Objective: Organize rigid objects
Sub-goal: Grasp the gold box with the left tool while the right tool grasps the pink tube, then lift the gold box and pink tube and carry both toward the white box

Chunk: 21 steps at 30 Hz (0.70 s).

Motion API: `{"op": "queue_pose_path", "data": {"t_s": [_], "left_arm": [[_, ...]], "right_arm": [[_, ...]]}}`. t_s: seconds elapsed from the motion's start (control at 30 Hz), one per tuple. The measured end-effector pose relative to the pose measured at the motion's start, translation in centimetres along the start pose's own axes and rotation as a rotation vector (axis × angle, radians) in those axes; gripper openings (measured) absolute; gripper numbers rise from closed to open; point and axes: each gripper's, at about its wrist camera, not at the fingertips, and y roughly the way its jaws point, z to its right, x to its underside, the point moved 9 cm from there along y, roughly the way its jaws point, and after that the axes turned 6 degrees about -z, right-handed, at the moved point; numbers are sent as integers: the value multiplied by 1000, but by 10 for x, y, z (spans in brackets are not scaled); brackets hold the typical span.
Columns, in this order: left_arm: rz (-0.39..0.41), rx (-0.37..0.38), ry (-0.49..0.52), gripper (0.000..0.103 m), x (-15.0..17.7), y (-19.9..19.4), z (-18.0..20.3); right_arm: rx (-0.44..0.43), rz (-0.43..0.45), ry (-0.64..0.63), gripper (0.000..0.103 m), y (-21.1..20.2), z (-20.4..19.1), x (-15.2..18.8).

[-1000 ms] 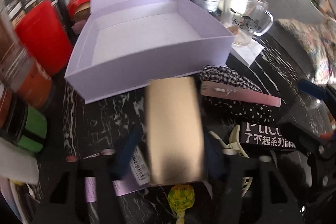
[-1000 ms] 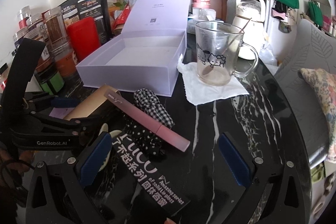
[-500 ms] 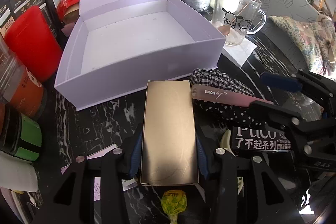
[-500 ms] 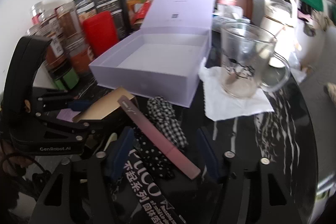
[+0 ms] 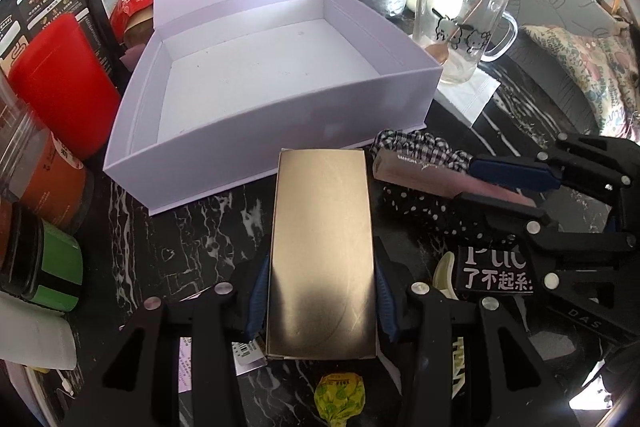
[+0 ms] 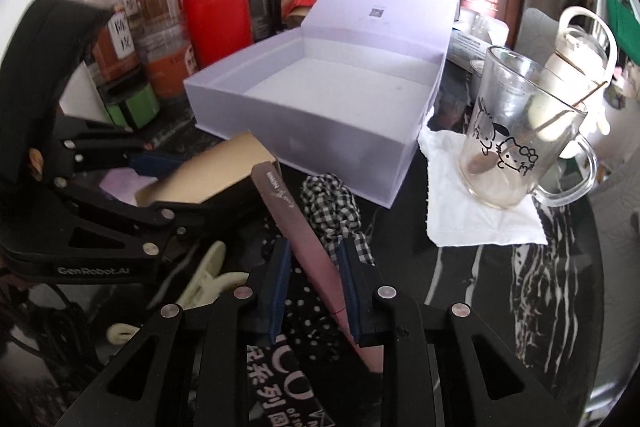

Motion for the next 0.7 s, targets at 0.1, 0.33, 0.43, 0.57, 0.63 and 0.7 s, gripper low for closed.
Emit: {"op": "queue_pose_path", "data": {"t_s": [0.1,0.33,0.43,0.57,0.63,0.7], "left_arm": [[8,2,-3,45,0,1,-1],[27,-11,-2,44,5,-6,3],[48,-10,-4,44,6,-15,5],[83,-25,-2,44,9,-32,7],[101,-26,-5,44,11,-41,9],[115,-22,-9,44,13,-49,9]], "right_arm": [[6,3,-4,21,0,0,0],[19,33,17,14,-12,4,4],[24,47,18,13,-20,3,6],[30,69,20,13,-34,0,7],[37,82,19,13,-42,-2,8],[45,94,18,13,-50,-5,9]]}}
